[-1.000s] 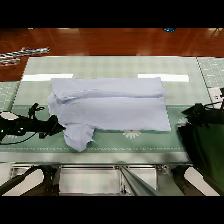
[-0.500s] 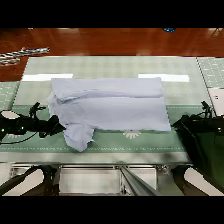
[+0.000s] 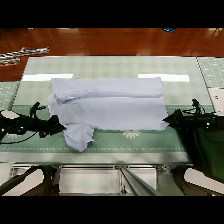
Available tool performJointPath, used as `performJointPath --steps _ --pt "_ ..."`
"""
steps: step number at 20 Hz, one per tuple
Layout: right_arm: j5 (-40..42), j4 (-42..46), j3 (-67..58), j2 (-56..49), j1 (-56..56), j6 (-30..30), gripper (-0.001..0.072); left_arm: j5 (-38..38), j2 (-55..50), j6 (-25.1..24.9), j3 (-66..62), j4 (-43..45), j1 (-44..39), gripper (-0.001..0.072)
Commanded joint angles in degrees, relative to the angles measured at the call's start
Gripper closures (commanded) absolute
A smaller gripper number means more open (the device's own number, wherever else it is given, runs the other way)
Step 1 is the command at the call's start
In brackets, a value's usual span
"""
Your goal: Fold the shirts.
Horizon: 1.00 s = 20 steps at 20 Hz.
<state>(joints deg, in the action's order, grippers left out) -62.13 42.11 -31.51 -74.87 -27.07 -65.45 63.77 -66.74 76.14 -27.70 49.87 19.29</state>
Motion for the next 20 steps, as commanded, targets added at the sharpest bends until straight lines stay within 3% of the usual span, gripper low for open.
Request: performJointPath --steps 1,5,8,16,20 --pt "-1.5 -3.0 -3.5 -0.8 4.9 3.3 0.0691 0.8 0.1 0.0 -1.3 0.0 0.4 0.0684" --pt "-6.0 0.2 -13.0 -0.7 4.3 0.4 0.0691 5.2 0.0 -1.8 -9.6 0.0 3.5 0.0684" --pt "-5.2 1.6 -20.3 -1.1 5.9 -1.6 0.0691 2.7 -1.5 -1.7 -16.7 0.2 3.2 0.0684" --pt "-3.3 0.6 -38.9 -16.2 11.0 -6.6 0.0691 2.8 -23.0 6.3 -44.9 -1.7 -3.3 0.0684" --pt "-3.3 0.2 -43.7 -22.5 11.2 -7.6 0.0691 6.5 -34.8 10.2 -60.3 -1.7 -5.4 0.0684"
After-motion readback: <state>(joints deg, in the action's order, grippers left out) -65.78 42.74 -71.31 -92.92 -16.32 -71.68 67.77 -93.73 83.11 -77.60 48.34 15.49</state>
